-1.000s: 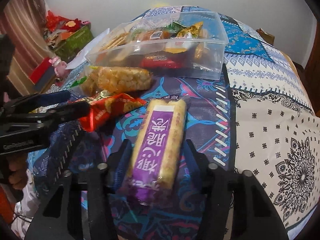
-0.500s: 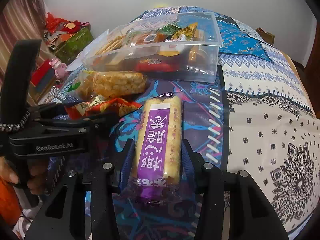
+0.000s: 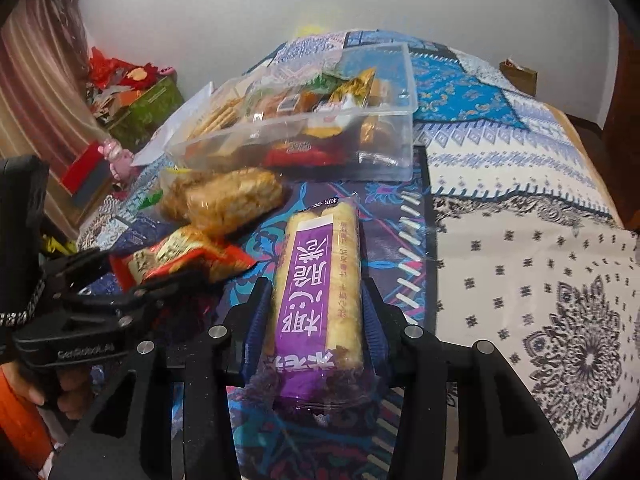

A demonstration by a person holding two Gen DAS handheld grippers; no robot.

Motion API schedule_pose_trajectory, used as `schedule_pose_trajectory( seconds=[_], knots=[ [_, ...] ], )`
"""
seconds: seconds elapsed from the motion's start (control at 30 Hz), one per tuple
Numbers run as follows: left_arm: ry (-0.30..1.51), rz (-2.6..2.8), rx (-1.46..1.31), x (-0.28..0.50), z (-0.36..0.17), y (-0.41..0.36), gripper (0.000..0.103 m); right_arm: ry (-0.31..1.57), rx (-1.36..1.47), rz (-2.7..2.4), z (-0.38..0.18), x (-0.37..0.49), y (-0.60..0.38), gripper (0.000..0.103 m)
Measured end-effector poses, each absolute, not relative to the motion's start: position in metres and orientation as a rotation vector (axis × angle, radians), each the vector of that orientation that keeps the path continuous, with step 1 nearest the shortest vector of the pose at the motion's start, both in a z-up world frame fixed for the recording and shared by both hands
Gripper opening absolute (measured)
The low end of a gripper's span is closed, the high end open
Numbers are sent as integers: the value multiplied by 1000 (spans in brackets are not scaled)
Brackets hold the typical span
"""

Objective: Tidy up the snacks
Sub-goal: 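Grasp and lift the red cracker bag with left tool while right tool lifts the rice bar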

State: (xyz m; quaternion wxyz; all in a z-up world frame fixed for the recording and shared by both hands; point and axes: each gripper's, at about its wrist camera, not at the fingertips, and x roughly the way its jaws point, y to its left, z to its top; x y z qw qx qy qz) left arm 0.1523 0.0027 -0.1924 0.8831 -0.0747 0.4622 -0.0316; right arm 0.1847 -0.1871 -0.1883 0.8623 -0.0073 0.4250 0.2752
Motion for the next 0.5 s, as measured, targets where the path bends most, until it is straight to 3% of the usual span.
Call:
schedule_pose_trajectory(
  seconds=[0.5],
  knots=[
    [763, -27, -148, 125, -120, 15, 74, 755, -5, 585, -141, 176, -187, 40]
  ],
)
